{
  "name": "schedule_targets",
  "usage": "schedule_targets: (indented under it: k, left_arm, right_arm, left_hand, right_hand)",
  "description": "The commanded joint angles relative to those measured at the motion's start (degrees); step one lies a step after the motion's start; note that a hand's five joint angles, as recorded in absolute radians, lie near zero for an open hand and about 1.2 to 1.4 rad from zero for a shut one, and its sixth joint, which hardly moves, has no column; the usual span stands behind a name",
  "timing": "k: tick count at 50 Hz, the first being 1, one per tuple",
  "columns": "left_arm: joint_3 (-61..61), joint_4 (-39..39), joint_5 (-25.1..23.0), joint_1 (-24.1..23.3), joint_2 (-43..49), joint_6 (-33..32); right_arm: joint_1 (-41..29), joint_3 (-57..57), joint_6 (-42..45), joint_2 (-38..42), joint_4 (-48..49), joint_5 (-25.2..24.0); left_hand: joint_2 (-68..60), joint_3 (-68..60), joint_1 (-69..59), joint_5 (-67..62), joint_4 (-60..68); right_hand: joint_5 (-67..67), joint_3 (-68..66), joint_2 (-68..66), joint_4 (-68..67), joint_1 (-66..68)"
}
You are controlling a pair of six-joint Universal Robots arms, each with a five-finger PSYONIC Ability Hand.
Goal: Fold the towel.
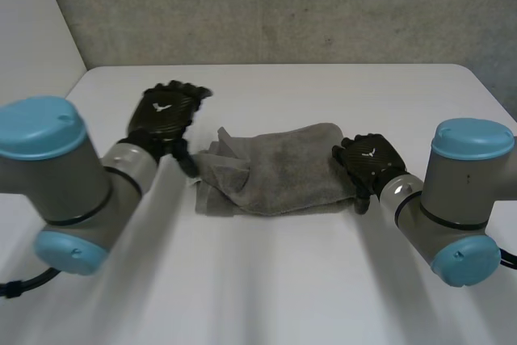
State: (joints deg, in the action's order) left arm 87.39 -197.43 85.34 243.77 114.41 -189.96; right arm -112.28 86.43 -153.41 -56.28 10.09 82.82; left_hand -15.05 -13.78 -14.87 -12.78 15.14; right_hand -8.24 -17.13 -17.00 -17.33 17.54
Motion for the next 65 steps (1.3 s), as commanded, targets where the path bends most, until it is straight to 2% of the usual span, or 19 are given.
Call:
schedule_targets:
  k: [1,6,10,16,18,21,23,28,31,33,35,50,53,58,65]
  left_arm:
    - [-8.71,1.42,0.0,-7.33,6.16,0.03]
    - [-14.86,4.58,0.09,-9.36,11.35,0.03]
    - [-20.4,8.63,0.7,-9.45,16.8,-0.15]
    - [-23.76,10.83,2.37,-9.01,20.24,0.03]
    - [-24.19,10.92,7.09,-7.88,20.68,0.2]
    - [-23.93,10.83,10.02,-6.82,20.77,0.29]
    - [-22.97,11.18,14.57,-6.03,20.68,0.73]
    - [-19.2,11.36,17.57,-6.03,19.81,0.82]
    - [-15.43,11.1,17.75,-6.03,17.62,0.82]
    - [-13.4,10.66,17.67,-6.03,16.3,0.82]
    - [-11.63,10.31,17.66,-6.11,15.15,0.91]
    - [1.19,9.78,17.23,-10.24,2.33,6.62]
    - [3.04,9.69,17.14,-10.07,-0.75,6.8]
    - [4.81,9.6,17.05,-9.54,-3.92,6.8]
    - [4.11,9.6,16.96,-7.08,-5.95,6.71]
  right_arm:
    - [0.22,1.72,0.04,-0.58,2.65,0.06]
    - [0.14,2.34,-0.58,-0.67,3.36,0.06]
    - [0.14,2.96,-0.58,-0.5,4.24,0.06]
    - [0.14,4.18,-0.58,0.11,7.57,-0.03]
    - [0.05,4.36,-0.58,0.2,8.02,-0.12]
    - [0.05,4.54,-0.58,0.38,8.19,-0.03]
    - [-0.04,4.54,-0.58,0.64,8.28,-0.03]
    - [-0.13,4.54,-0.67,1.7,8.89,0.32]
    - [-0.04,4.54,-0.67,1.7,8.9,0.5]
    - [0.05,4.71,-0.67,1.61,8.9,0.85]
    - [0.05,4.97,-0.67,1.18,8.72,0.94]
    - [2.33,11.04,0.21,-6.74,2.39,-0.82]
    - [4.97,13.15,1.09,-9.02,-0.33,-2.58]
    - [12.69,16.49,7.4,-13.85,-4.98,-6.79]
    - [13.41,12.2,12.6,-16.93,-6.22,-7.76]
  left_hand:
    - [2.99,1.72,2.81,10.72,-3.08]
    - [2.65,1.38,2.47,10.38,-2.74]
    - [2.48,1.21,2.3,10.21,-2.57]
    - [-0.04,-1.31,-0.22,7.69,-0.05]
    - [-0.71,-1.98,-0.9,7.02,0.62]
    - [-0.55,-1.81,-0.73,7.18,0.45]
    - [-0.38,-1.65,-0.56,7.35,0.29]
    - [0.13,-1.14,-0.06,7.85,-0.22]
    - [0.3,-0.97,0.11,8.02,-0.39]
    - [0.63,-0.64,0.45,8.36,-0.72]
    - [1.3,0.04,1.12,9.03,-1.4]
    - [3.99,2.73,3.81,11.72,-4.09]
    - [4.16,2.9,3.98,11.89,-4.26]
    - [4.16,2.9,3.98,11.89,-4.26]
    - [4.16,2.9,3.98,11.89,-4.26]
  right_hand:
    - [-0.76,-1.86,-2.0,-1.67,1.46]
    - [-0.93,-2.03,-2.17,-1.83,1.63]
    - [-2.27,-3.38,-3.52,-3.18,2.98]
    - [-9.5,-10.6,-10.74,-10.4,10.2]
    - [-10.18,-11.28,-11.42,-11.09,10.88]
    - [-15.06,-16.16,-16.3,-15.97,15.76]
    - [-19.26,-20.37,-20.5,-20.17,19.96]
    - [-40.74,-41.84,-41.98,-41.65,41.44]
    - [-47.86,-48.96,-49.1,-48.77,48.56]
    - [-60.08,-61.19,-61.32,-60.99,60.78]
    - [-61.74,-62.85,-62.99,-62.65,62.45]
    - [-61.76,-62.87,-63.0,-62.67,62.46]
    - [-61.76,-62.87,-63.0,-62.67,62.46]
    - [-61.76,-62.87,-63.0,-62.67,62.46]
    - [-61.76,-62.87,-63.0,-62.67,62.46]
